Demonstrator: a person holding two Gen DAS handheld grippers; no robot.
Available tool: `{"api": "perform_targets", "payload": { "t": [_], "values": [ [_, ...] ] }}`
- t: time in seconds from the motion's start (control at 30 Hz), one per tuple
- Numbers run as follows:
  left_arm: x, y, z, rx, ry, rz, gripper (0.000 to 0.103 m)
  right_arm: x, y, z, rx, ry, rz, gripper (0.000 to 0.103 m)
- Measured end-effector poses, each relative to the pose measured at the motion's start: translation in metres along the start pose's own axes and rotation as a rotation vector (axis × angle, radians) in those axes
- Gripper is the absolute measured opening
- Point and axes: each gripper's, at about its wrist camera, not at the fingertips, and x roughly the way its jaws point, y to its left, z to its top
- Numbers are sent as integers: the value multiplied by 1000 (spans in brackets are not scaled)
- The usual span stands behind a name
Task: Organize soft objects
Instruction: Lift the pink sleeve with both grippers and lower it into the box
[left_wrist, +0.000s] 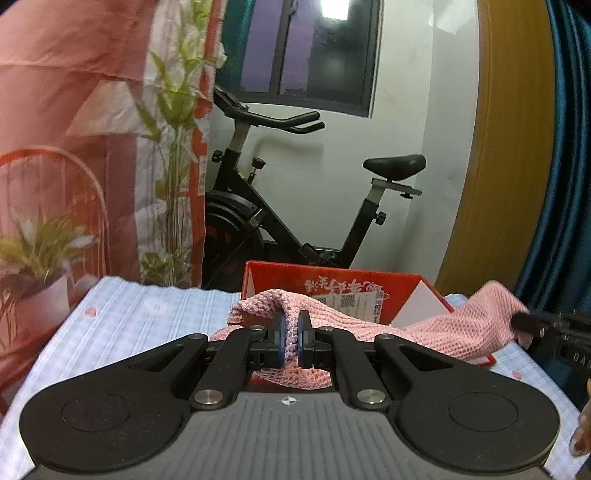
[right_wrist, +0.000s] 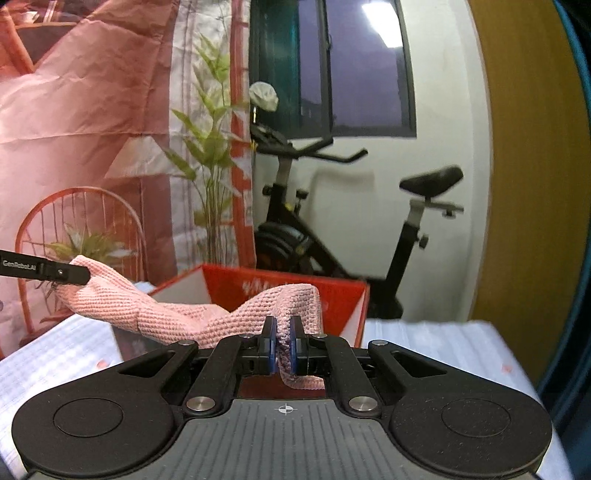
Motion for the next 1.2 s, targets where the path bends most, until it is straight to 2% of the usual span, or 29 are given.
{"api": "perform_targets", "payload": {
  "t": [0.13, 0.3, 0.5, 0.6, 0.7, 0.87, 1.2],
  "values": [
    [29, -11, 11, 69, 40, 10, 7, 28, -5, 23, -58, 13, -18, 6],
    [64, -18, 9, 97, 110, -35, 7, 69, -4, 33, -117, 88, -21, 6],
    [97, -24, -5, 137, 231, -43, 7, 106, 7, 19, -147, 206, -5, 6],
    [111, -29, -13, 179, 308, -20, 7, 121, 10, 8, -148, 255, 1, 6],
    [121, -27, -20, 183, 348, -18, 7, 131, 13, -1, -150, 288, 5, 6],
    [123, -28, -18, 180, 359, -25, 7, 142, 10, -9, -101, 322, 10, 6],
    [121, -29, -13, 168, 372, -19, 9, 142, 4, -9, -72, 335, 2, 8]
  ]
}}
